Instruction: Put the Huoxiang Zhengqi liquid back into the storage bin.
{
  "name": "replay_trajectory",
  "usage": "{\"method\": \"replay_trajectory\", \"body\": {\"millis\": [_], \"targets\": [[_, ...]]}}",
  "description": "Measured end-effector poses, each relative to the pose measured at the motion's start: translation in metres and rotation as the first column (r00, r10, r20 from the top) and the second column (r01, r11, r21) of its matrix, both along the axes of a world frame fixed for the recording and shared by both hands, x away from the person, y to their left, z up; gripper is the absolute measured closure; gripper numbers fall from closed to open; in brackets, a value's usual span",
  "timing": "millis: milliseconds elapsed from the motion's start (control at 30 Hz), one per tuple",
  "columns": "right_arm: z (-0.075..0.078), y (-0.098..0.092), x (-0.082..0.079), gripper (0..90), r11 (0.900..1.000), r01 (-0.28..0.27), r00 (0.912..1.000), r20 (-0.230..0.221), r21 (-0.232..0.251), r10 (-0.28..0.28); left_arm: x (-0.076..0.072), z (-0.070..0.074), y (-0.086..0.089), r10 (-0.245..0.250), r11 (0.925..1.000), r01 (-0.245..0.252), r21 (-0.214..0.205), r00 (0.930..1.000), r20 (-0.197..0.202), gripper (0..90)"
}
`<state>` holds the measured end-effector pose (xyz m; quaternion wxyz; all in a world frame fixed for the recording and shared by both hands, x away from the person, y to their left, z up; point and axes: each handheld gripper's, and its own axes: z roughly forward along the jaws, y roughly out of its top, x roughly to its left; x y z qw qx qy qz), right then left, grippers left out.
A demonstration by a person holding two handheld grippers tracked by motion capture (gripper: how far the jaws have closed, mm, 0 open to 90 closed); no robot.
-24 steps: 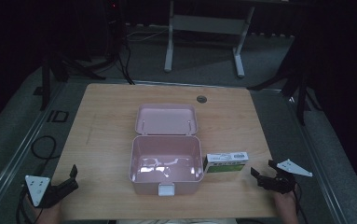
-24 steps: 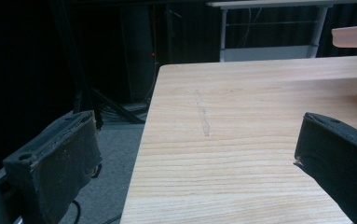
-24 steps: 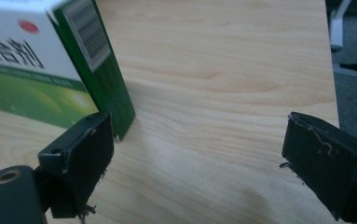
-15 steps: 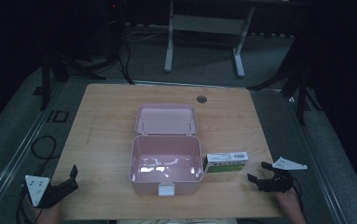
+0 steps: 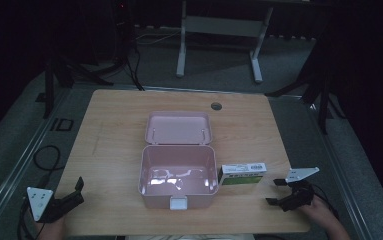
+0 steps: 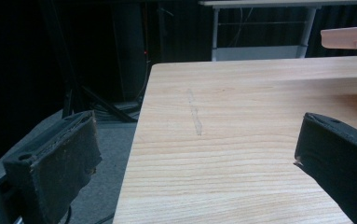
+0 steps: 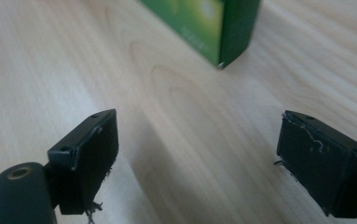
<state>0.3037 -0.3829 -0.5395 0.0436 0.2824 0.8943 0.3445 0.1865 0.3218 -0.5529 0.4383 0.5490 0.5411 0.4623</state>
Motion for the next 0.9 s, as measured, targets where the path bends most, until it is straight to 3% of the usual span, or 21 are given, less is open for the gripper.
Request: {"method": "replay_trajectory", "body": {"millis": [67,133,200,233,267,333,367,467,500,533,567,600,633,667,700,733,767,800,833,867,900], "targets": [[0.003,0.004,0.001,12.7,0.9978,-0.031,0.9993,-0.022,-0.059,0.030,0.000,0.000,0.000,-0.001,1.0000,0.001,0.000,1.0000,-0.001,0.1],[0.006,0.010,0.001,12.7,0.9892,-0.071,0.9968,-0.046,-0.128,0.065,0.000,0.000,0.000,-0.002,1.0000,0.002,0.000,1.0000,-0.001,0.1],[0.009,0.016,0.002,12.7,0.9740,-0.116,0.9907,-0.093,-0.195,0.099,0.000,0.000,0.000,-0.004,1.0000,0.004,0.000,1.0000,-0.002,0.1],[0.012,0.019,0.001,12.7,0.9598,-0.139,0.9870,-0.112,-0.244,0.115,0.000,0.000,0.000,-0.004,1.0000,0.004,0.000,1.0000,-0.002,0.1],[0.014,0.022,0.001,12.7,0.9517,-0.154,0.9845,-0.123,-0.266,0.126,0.000,0.000,0.000,-0.005,1.0000,0.005,-0.001,1.0000,-0.002,0.1],[0.018,0.028,0.002,12.7,0.9249,-0.190,0.9783,-0.142,-0.329,0.151,0.000,0.000,0.000,-0.005,1.0000,0.005,-0.001,1.0000,-0.002,0.1],[0.021,0.031,0.002,12.7,0.9060,-0.210,0.9750,-0.149,-0.368,0.165,0.000,0.000,0.000,-0.006,1.0000,0.006,-0.002,1.0000,-0.002,0.1],[0.026,0.039,0.003,12.7,0.8638,-0.254,0.9642,-0.184,-0.435,0.191,0.000,0.000,0.000,-0.009,1.0000,0.009,-0.002,1.0000,-0.003,0.1],[0.027,0.041,0.004,12.7,0.8444,-0.277,0.9580,-0.200,-0.459,0.205,0.000,0.000,0.000,-0.009,1.0000,0.009,-0.001,0.9999,-0.004,0.0],[0.028,0.043,0.004,12.6,0.8344,-0.284,0.9556,-0.211,-0.472,0.205,0.000,0.000,0.000,-0.009,1.0000,0.009,-0.001,1.0000,-0.004,0.1],[0.030,0.046,0.005,12.3,0.8165,-0.302,0.9500,-0.226,-0.492,0.216,0.000,0.000,0.000,-0.010,0.9999,0.010,-0.001,0.9999,-0.004,0.1],[0.031,0.047,0.005,12.3,0.8066,-0.308,0.9485,-0.229,-0.505,0.219,0.000,0.000,0.000,-0.011,0.9999,0.011,-0.001,0.9999,-0.005,0.1],[0.033,0.049,0.006,12.3,0.7905,-0.319,0.9451,-0.239,-0.523,0.223,0.000,0.000,0.000,-0.011,0.9999,0.011,-0.001,0.9999,-0.005,0.1],[0.034,0.051,0.006,12.3,0.7809,-0.327,0.9418,-0.250,-0.532,0.224,0.000,0.000,0.000,-0.011,0.9999,0.011,-0.002,0.9999,-0.005,0.1],[0.036,0.053,0.007,12.5,0.7666,-0.346,0.9349,-0.269,-0.541,0.232,0.000,0.000,0.000,-0.012,0.9999,0.012,-0.002,0.9999,-0.005,0.1],[0.038,0.054,0.006,12.5,0.7590,-0.355,0.9303,-0.286,-0.546,0.229,0.000,0.000,0.000,-0.014,0.9999,0.014,-0.002,0.9999,-0.006,0.0],[0.038,0.054,0.006,12.5,0.7590,-0.355,0.9303,-0.286,-0.546,0.229,0.000,0.000,0.000,-0.014,0.9999,0.014,-0.002,0.9999,-0.006,0.1],[0.039,0.057,0.007,12.4,0.7430,-0.379,0.9191,-0.319,-0.552,0.231,0.001,0.000,0.000,-0.015,0.9999,0.015,-0.005,0.9999,-0.006,0.1],[0.042,0.060,0.007,11.7,0.7196,-0.404,0.9070,-0.350,-0.565,0.235,0.001,0.000,0.000,-0.016,0.9999,0.016,-0.005,0.9999,-0.006,0.1],[0.043,0.061,0.007,10.9,0.7100,-0.408,0.9055,-0.353,-0.574,0.235,0.001,0.000,0.000,-0.017,0.9999,0.017,-0.004,0.9998,-0.007,0.1],[0.046,0.062,0.007,10.9,0.6932,-0.422,0.8991,-0.367,-0.584,0.238,0.000,0.000,0.000,-0.018,0.9998,0.018,-0.004,0.9998,-0.006,0.0]]}}
